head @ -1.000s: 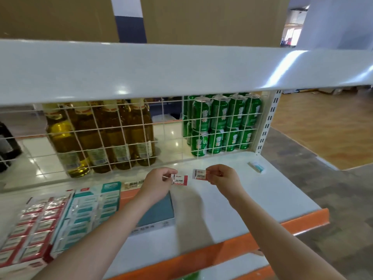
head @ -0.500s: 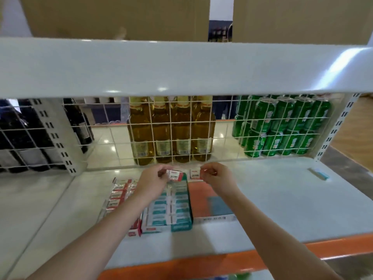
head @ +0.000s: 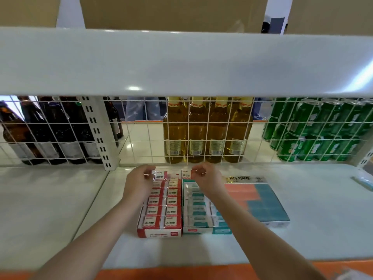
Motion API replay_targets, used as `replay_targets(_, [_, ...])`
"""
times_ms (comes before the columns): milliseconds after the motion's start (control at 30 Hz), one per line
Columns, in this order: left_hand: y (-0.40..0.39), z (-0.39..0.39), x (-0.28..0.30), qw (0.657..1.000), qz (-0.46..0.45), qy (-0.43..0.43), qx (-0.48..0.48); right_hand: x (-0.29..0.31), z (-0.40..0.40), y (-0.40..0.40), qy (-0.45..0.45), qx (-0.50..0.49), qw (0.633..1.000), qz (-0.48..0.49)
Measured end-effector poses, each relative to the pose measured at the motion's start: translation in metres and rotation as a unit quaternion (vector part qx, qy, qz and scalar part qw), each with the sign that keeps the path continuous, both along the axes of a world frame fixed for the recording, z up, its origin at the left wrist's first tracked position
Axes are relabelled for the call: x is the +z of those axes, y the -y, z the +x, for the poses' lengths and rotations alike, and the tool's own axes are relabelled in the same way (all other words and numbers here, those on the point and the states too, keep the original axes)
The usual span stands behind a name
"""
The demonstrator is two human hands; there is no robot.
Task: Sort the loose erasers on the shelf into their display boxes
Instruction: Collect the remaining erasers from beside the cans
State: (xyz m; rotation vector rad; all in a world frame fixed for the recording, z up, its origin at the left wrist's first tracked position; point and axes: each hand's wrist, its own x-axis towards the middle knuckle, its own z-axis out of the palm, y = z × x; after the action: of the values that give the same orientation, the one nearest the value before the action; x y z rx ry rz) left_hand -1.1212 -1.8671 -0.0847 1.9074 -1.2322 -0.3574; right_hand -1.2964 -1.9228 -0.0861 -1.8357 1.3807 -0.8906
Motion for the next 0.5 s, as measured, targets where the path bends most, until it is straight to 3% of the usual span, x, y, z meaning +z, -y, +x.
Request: replay_targets(500, [0.021,0.016,-0.005,0.997,0.075,0.011,-0.032,0.001,0.034,0.013,-0.069,0.058,0.992,0.088])
